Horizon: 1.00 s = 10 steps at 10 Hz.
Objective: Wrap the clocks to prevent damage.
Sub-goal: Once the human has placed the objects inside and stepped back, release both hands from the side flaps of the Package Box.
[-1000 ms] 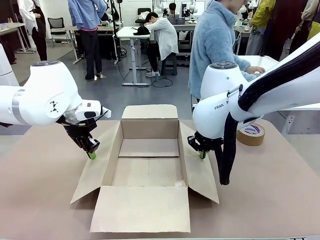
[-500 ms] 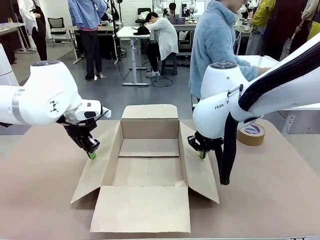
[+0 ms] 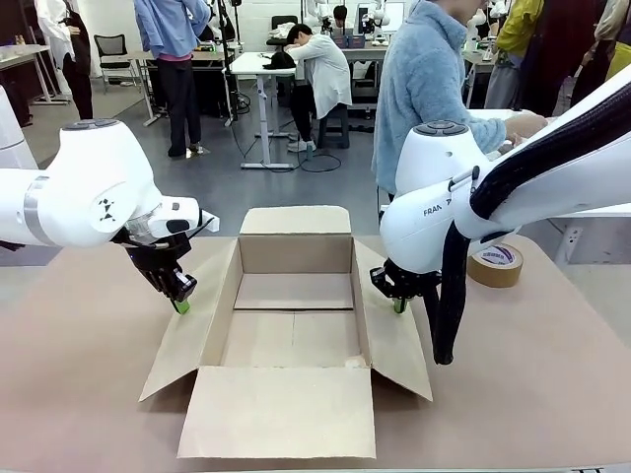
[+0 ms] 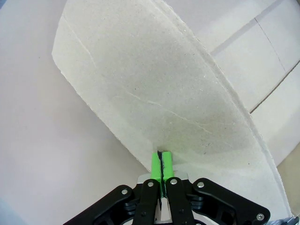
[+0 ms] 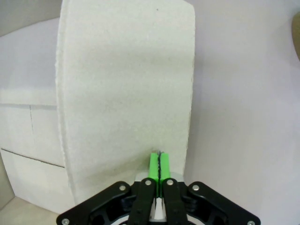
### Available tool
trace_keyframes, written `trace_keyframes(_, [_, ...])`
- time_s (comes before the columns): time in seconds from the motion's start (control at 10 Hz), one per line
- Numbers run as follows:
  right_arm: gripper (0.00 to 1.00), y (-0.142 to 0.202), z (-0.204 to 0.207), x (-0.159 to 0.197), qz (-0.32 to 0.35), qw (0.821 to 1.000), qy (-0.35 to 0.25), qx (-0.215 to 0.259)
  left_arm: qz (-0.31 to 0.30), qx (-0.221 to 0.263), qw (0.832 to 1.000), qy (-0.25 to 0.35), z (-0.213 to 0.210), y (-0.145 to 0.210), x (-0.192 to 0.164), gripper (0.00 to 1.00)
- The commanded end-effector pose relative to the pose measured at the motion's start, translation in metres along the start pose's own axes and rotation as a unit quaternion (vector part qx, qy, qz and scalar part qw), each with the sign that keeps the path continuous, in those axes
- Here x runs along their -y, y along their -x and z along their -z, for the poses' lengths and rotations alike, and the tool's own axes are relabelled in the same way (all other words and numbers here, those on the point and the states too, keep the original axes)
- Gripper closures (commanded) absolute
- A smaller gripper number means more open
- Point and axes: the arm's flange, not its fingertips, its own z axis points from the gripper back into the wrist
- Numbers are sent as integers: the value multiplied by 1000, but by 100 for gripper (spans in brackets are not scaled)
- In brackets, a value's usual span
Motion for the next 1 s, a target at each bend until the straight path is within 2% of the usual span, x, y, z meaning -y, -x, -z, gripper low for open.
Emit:
trace_keyframes(0.0, [99, 1, 1, -1, 6, 1000, 11, 4, 1, -5, 1000, 1, 1, 1, 0, 100])
trace_keyframes(0.9, [99, 1, 1, -1, 6, 1000, 11, 4, 1, -5, 1000, 1, 1, 1, 0, 100])
